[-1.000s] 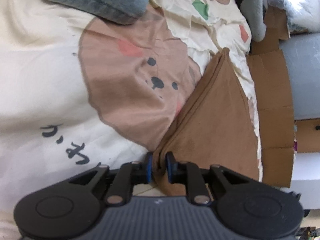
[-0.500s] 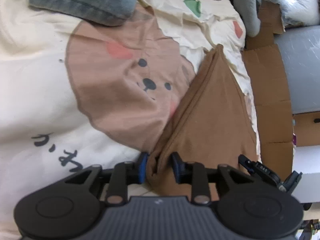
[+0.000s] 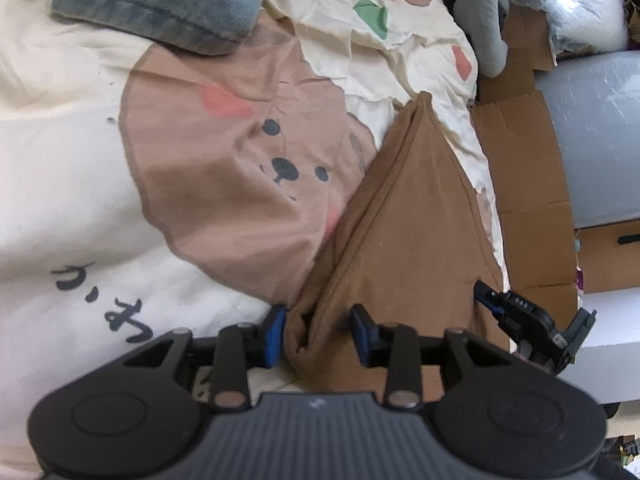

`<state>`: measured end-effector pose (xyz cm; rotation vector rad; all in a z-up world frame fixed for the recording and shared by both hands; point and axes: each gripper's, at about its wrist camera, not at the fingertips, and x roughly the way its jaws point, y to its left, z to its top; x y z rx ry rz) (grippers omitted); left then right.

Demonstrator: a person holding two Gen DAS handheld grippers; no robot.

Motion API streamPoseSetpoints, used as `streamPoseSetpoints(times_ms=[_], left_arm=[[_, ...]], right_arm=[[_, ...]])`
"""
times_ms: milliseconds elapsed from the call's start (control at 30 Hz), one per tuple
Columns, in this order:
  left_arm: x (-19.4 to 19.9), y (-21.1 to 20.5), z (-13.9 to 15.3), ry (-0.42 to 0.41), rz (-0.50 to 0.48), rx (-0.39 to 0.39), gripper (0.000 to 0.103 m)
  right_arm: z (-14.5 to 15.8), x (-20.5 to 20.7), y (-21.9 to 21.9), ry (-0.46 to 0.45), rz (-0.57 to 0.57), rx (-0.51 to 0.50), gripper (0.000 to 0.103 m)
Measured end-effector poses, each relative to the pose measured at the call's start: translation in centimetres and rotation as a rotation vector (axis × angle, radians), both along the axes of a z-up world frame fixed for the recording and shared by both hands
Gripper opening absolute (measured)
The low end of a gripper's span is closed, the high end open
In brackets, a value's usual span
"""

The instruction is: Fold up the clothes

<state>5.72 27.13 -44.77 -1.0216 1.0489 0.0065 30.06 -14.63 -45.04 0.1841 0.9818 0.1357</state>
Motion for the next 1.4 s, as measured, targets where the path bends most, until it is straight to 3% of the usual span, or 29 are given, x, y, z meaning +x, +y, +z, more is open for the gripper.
streamPoseSetpoints(times_ms=[567, 733, 867, 933, 1000, 1033, 1400], left_arm=[[-0.5, -0.5, 0.9, -0.032, -0.067, 0.029, 0.044], [-0.6, -0.8, 1.0, -0.044, -0.072, 0.029, 0.038], [-0.8, -0.5, 1.2, -0.054, -0.066, 0.015, 0.036], [-0.8, -0.4, 1.3, -0.059, -0.059, 0.007, 0.035], [-0.7, -0.4, 1.4, -0.065, -0.063, 0.001, 0.022], [-0.6, -0.5, 1.4, -0.068, -0.069, -0.003, 0.007], [-0.3, -1.1, 3.7, -0.052, -0.016, 0.001, 0.007]], right_arm=[[-0.8, 6.7, -0.5, 0.03, -0.015, 0.056, 0.019], [-0.1, 6.6, -1.7, 0.056, -0.026, 0.108, 0.022], [1.4, 5.5, -3.4, 0.04, -0.033, 0.123, 0.024], [1.9, 4.8, -4.7, 0.046, -0.047, 0.157, 0.03], [2.4, 3.8, -5.8, 0.049, -0.054, 0.184, 0.03], [2.6, 3.3, -6.4, 0.051, -0.056, 0.198, 0.03], [3.5, -3.6, -7.3, 0.083, 0.001, 0.232, 0.031]])
